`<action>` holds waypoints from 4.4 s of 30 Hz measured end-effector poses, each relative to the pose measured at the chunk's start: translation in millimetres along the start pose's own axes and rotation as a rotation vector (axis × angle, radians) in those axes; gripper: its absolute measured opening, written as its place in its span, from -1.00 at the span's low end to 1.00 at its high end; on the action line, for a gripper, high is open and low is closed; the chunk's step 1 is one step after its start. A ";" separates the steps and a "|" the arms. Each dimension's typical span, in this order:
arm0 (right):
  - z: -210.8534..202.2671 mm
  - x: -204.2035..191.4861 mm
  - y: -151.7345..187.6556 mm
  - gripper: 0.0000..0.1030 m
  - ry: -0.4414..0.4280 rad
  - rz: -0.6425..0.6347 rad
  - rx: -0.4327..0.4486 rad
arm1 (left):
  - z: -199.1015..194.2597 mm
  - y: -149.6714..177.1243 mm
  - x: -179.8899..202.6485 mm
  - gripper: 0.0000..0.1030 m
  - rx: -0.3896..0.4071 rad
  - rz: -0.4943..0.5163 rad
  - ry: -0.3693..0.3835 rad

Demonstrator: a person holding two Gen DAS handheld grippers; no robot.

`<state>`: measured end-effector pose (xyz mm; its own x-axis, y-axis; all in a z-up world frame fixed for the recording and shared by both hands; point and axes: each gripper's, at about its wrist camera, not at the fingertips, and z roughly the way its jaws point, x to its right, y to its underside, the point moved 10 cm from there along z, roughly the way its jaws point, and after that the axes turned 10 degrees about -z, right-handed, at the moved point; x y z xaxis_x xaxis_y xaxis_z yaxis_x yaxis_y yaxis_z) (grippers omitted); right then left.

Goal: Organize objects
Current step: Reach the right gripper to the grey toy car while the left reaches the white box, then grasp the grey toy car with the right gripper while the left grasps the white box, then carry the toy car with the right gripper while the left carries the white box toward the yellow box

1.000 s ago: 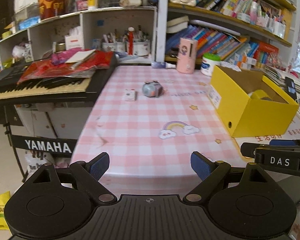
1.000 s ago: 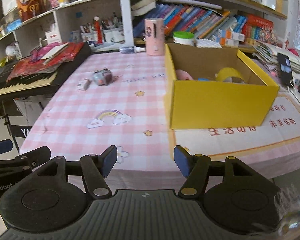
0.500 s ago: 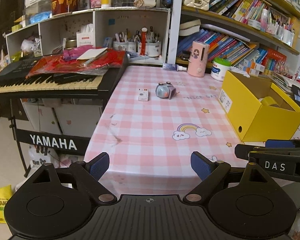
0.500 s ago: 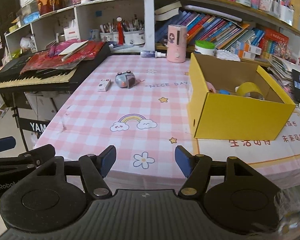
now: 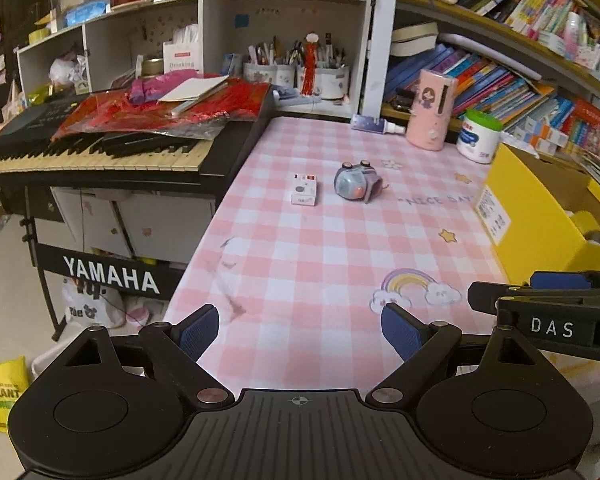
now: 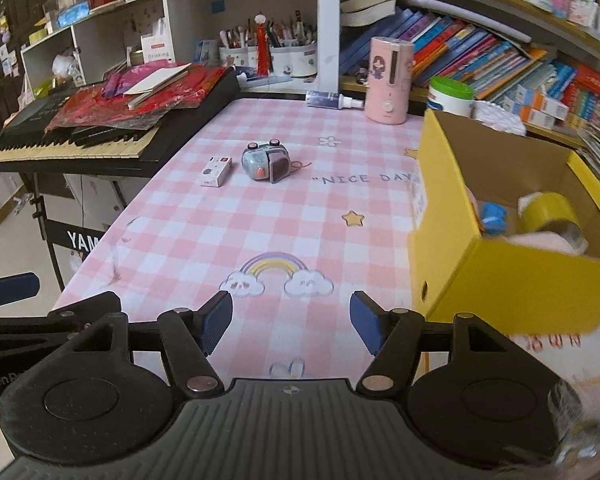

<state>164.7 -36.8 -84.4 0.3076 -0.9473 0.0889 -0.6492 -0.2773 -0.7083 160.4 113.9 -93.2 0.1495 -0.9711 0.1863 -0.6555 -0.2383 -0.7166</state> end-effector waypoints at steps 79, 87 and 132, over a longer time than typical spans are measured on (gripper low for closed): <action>127.3 52.7 -126.9 0.19 -0.119 -0.041 0.011 | 127.2 -96.5 20.8 -0.46 -0.061 -0.099 0.033; 89.1 43.2 -97.0 0.19 -0.100 -0.012 0.008 | 66.3 -70.1 6.8 -0.46 -0.051 -0.126 0.082; -106.3 51.2 126.3 0.19 0.189 0.280 -0.076 | -77.9 77.4 90.7 -0.45 -0.143 0.175 0.423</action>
<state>24.5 -137.4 -94.8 -0.0201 -0.9993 0.0318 -0.7425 -0.0064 -0.6698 65.5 8.5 -79.5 -0.2672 -0.8978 0.3500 -0.7434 -0.0390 -0.6677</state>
